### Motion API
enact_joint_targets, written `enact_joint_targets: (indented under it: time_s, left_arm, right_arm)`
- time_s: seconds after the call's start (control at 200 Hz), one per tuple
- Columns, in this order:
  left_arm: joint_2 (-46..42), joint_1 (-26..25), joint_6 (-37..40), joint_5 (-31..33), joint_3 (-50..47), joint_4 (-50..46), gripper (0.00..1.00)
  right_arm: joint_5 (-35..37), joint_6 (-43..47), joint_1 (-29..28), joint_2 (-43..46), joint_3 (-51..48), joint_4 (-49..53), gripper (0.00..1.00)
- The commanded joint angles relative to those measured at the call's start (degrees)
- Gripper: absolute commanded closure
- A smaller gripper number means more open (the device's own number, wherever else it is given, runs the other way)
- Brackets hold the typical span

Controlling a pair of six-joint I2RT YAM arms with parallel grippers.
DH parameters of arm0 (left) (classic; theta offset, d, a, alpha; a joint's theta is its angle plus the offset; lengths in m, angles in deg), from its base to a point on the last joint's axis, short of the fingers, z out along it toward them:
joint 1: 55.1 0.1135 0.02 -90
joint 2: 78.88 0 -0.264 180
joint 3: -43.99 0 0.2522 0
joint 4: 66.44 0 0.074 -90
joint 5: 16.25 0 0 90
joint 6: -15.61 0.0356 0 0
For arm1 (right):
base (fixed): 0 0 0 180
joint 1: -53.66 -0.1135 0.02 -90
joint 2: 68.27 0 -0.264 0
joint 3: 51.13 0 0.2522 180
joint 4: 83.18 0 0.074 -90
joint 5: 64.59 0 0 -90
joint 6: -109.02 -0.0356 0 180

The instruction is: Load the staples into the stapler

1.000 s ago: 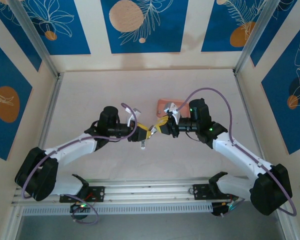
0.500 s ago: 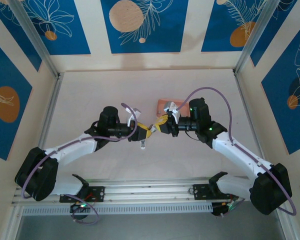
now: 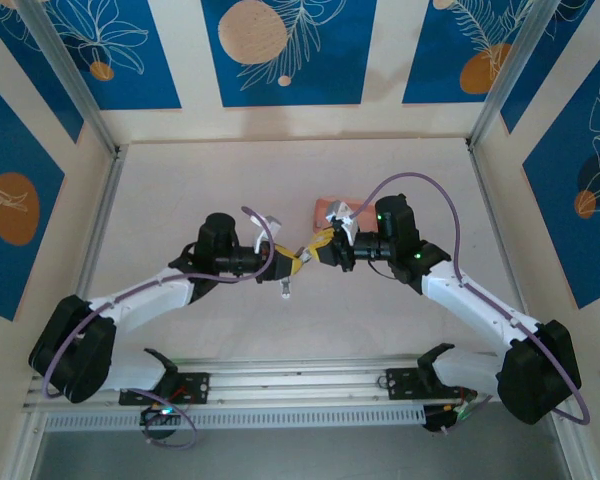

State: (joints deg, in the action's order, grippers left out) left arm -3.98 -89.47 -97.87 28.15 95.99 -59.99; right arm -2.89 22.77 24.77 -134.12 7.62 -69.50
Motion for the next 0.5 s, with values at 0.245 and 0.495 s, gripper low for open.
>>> enact_joint_targets:
  time_s: [0.245, 0.495]
  left_arm:
    - [-2.06, -0.78, 2.11, 4.53, -1.58, 4.14, 0.76]
    - [-2.32, -0.81, -0.86, 19.74, -3.63, 11.07, 0.76]
  right_arm:
    - [3.86, -4.26, -0.18, 0.05, 0.74, -6.74, 0.72]
    - [22.78, -27.21, -0.38, 0.72, 4.31, -0.91, 0.44]
